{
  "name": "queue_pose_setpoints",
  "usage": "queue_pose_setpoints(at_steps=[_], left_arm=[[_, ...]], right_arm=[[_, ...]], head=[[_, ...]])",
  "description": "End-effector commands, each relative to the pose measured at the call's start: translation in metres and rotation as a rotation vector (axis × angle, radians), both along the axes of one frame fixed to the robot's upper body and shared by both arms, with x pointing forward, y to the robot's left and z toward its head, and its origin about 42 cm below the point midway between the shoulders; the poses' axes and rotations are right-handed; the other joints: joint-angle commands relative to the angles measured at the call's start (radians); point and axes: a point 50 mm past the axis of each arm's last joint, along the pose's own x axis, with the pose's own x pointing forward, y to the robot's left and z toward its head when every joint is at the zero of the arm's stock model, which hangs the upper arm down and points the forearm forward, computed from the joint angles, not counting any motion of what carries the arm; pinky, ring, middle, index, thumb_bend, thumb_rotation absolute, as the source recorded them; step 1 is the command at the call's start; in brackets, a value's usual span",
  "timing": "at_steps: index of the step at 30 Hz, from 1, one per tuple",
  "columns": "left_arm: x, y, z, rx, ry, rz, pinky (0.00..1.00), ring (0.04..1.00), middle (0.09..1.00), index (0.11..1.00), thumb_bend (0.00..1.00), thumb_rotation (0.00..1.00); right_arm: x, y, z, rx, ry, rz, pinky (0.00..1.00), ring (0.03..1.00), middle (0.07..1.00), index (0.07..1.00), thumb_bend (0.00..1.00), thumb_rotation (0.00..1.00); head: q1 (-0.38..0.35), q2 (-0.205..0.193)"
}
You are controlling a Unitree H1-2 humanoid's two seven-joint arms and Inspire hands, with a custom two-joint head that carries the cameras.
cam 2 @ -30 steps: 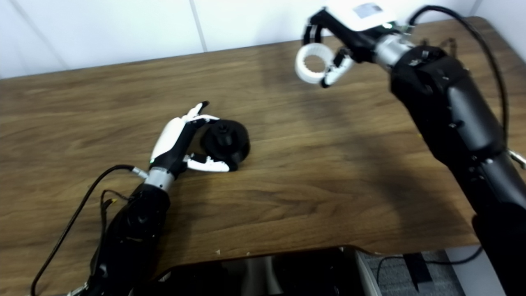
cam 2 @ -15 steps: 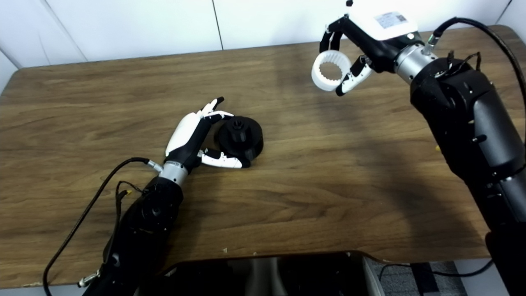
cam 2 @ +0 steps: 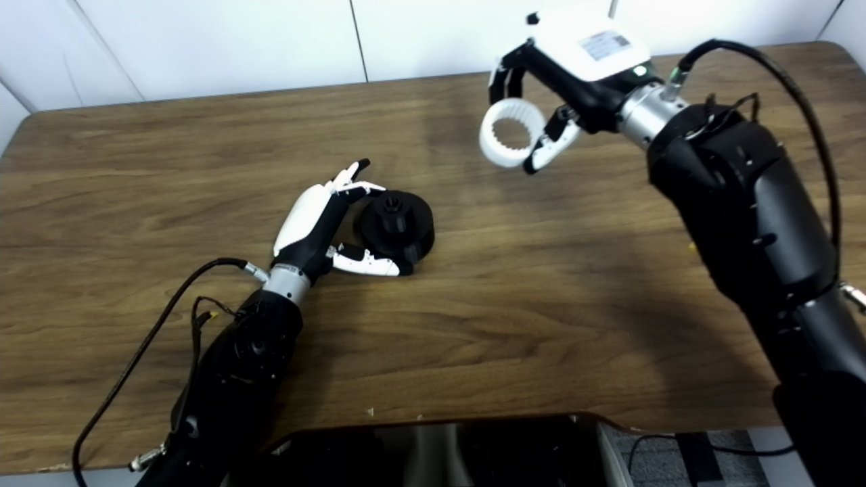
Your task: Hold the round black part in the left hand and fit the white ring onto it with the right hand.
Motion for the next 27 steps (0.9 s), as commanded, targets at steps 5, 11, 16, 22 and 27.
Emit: queue_pose_setpoints(at_steps=[5,11,16,22,27], left_arm=[[0.007,-0.004,0.008,0.021,-0.026,-0.006,1.0,1.0,1.0,0.61,0.96,0.31],[0.007,-0.004,0.008,0.02,-0.027,-0.008,1.0,1.0,1.0,0.609,0.96,0.3],[0.007,-0.004,0.008,0.024,-0.026,-0.01,1.0,1.0,1.0,0.611,0.96,0.31],[0.007,-0.004,0.008,0.02,-0.031,-0.006,1.0,1.0,1.0,0.61,0.96,0.29],[0.007,-0.004,0.01,0.015,-0.031,-0.005,1.0,1.0,1.0,0.607,0.97,0.29]], right_arm=[[-0.004,0.014,0.024,0.019,-0.085,0.035,0.91,0.713,0.488,0.491,0.53,0.01],[-0.008,0.026,0.022,0.028,-0.076,0.056,0.92,0.722,0.489,0.492,0.53,0.01],[-0.008,0.035,0.02,0.024,-0.065,0.075,0.94,0.723,0.481,0.511,0.52,0.01],[-0.008,0.048,0.014,0.026,-0.053,0.101,0.93,0.716,0.477,0.516,0.52,0.01],[-0.009,0.057,0.011,0.03,-0.034,0.109,0.92,0.717,0.485,0.499,0.52,0.01]], head=[[0.001,0.001],[-0.001,0.001],[0.0,0.002],[0.001,0.004],[0.003,0.004]])
